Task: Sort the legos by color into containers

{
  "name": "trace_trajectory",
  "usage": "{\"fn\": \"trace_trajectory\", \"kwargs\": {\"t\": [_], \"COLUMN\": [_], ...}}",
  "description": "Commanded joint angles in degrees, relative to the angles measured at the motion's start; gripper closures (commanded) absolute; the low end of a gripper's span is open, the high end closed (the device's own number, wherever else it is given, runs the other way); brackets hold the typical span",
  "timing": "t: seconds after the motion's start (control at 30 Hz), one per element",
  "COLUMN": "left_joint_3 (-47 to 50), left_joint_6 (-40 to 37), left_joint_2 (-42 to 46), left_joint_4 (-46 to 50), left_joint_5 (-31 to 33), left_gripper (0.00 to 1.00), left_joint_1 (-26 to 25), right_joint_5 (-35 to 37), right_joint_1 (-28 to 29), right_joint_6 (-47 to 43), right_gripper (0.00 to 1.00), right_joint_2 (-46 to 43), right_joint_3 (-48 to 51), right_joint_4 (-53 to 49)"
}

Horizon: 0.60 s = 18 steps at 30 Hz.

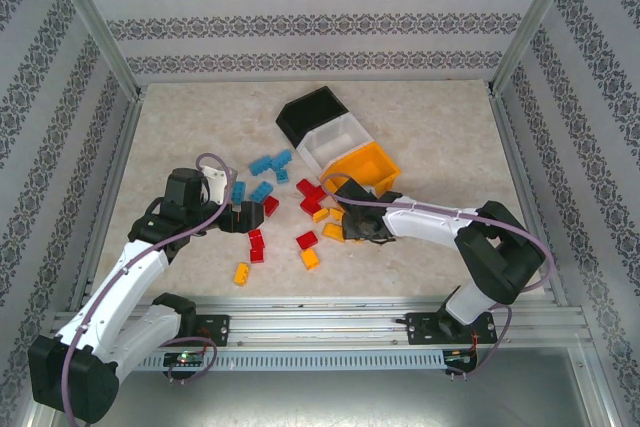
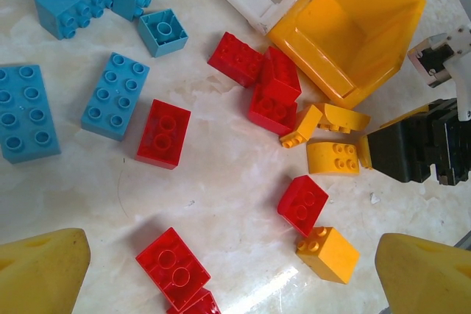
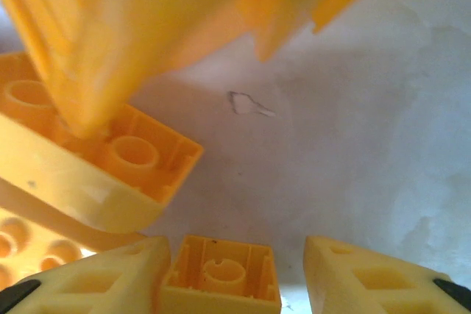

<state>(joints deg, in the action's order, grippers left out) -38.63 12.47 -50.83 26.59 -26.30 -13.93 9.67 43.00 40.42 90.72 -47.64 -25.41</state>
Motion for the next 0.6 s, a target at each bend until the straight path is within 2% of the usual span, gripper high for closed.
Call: {"fn": "trace_trajectory", "kwargs": {"t": [0.0, 0.23, 0.57], "left_joint_3": [0.44, 0.36, 0.39], "left_joint_6": [-0.78, -0.87, -0.87], "left_joint_2": [0.38, -0.09, -0.07], "left_joint_4": [-0.57, -0.53, -0.33], "left_joint_5": [0.64, 0.65, 0.82], "left_gripper": [0.0, 0.0, 0.0], "left_joint_1": [-0.79, -0.88, -0.93], "right_joint_5": [1.32, 1.46, -0.31], "right_joint_1": [-0.76, -1.53, -1.9], "right_joint_6": [0.92, 0.8, 0.71], "right_gripper": [0.46, 0.45, 0.6], "right_joint_2": [-2.29, -4.58, -3.87], "right_joint_3": [2.03, 4.94, 5.98], "right_joint_4": [-1.05, -0.52, 2.21]}}
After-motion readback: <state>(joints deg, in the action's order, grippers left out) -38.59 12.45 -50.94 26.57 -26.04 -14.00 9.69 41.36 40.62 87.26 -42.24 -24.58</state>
